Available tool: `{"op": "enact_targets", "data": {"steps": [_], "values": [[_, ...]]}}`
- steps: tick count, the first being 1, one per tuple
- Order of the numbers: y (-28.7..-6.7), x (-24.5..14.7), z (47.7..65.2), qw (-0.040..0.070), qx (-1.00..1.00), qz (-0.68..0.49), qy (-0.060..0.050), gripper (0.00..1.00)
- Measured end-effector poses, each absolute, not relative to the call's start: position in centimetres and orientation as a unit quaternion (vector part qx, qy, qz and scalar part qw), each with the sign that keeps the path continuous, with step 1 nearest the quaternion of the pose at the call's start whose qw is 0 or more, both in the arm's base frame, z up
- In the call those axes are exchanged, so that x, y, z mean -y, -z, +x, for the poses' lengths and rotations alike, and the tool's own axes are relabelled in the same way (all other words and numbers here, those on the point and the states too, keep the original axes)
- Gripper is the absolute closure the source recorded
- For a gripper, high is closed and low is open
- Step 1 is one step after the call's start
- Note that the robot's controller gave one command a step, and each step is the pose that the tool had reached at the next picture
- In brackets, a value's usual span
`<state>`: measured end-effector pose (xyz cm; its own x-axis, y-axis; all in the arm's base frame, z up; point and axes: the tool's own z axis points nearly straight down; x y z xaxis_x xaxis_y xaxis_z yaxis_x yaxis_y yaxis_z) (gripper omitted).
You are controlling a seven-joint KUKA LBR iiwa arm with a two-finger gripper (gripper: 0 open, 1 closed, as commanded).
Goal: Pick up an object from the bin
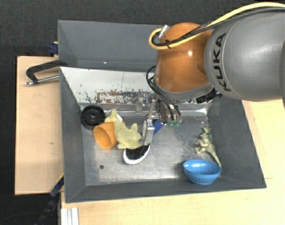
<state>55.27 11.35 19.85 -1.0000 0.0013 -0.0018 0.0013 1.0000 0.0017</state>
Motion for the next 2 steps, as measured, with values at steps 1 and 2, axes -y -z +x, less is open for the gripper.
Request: {"op": "enact_targets", "data": {"steps": [1,2], "values": [[-7.18,-14.31,53.87,-0.001,-0.995,0.096,-0.002,0.00],[-7.54,-14.31,54.08,0.003,-0.995,0.096,-0.004,1.00]]}}
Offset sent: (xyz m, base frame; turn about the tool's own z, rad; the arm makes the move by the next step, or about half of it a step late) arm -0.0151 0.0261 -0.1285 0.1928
